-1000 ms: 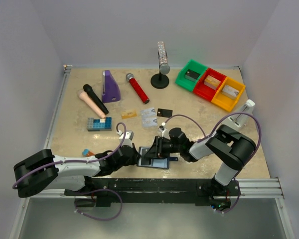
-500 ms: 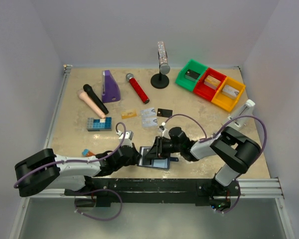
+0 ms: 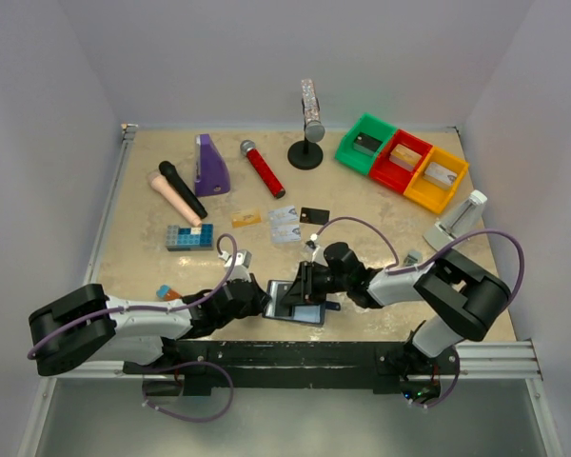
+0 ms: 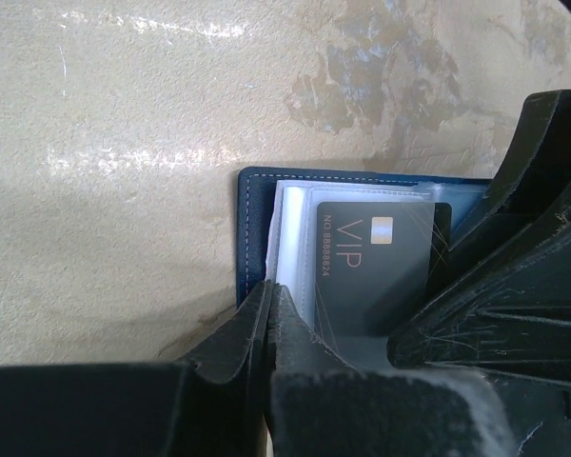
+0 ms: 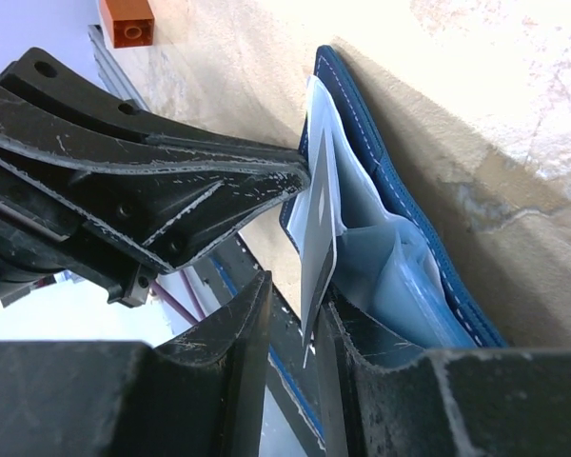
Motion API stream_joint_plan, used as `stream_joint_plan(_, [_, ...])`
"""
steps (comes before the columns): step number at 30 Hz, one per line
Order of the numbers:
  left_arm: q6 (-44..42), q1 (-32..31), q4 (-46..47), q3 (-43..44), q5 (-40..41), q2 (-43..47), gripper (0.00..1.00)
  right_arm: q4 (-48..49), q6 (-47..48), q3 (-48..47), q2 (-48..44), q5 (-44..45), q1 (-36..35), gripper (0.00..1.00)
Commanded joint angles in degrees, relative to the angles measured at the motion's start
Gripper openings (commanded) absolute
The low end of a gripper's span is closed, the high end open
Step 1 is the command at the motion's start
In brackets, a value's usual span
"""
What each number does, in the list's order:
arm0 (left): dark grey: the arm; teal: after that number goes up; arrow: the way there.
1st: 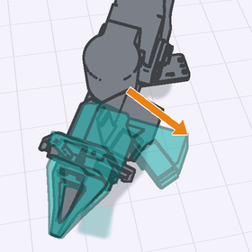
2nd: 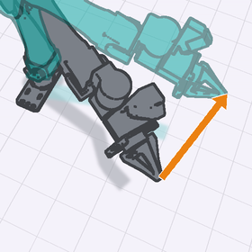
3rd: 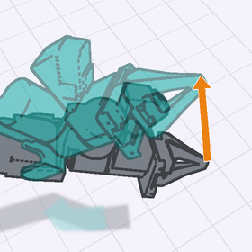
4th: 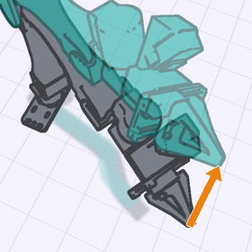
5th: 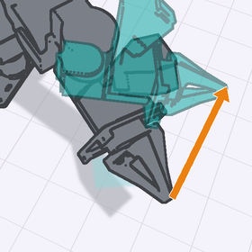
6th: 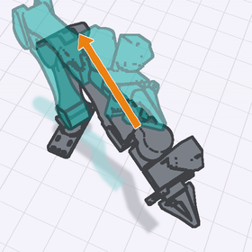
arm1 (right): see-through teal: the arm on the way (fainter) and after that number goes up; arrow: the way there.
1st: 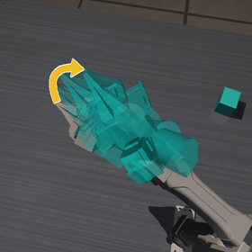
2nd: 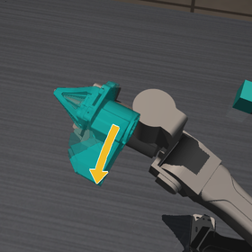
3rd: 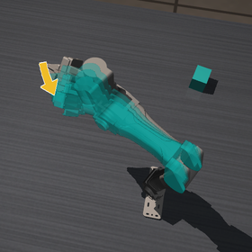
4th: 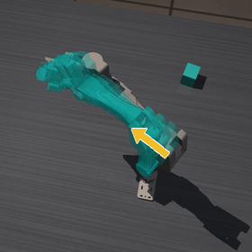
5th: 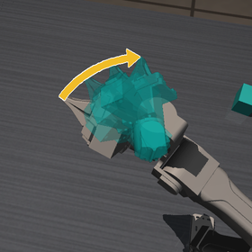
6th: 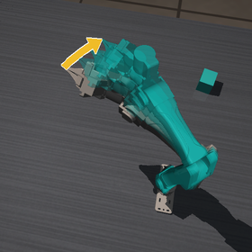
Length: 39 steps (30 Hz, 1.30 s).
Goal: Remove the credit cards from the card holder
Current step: Remove the credit card from the card holder.
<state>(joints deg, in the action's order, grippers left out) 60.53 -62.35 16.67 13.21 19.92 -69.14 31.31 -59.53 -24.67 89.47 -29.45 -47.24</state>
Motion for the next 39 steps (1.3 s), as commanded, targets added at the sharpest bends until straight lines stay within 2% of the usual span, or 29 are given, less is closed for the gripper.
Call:
stream_joint_plan(1, [0.55,-0.14,-9.11,-3.19,-1.29,-2.31,0.0,-1.16,1.78,-0.65,-2.9,1.15,-0.39,0.28])
stream_joint_plan(26, [2.66,-0.14,-9.11,-4.78,0.38,-4.07,0.0,-7.4,4.07,-0.56,-7.38,2.56,-0.39,0.22])
stream_joint_plan(39, [3.98,-0.14,-9.19,-5.74,1.08,-3.72,0.0,-8.19,4.33,0.05,-8.44,3.26,-0.22,0.13])
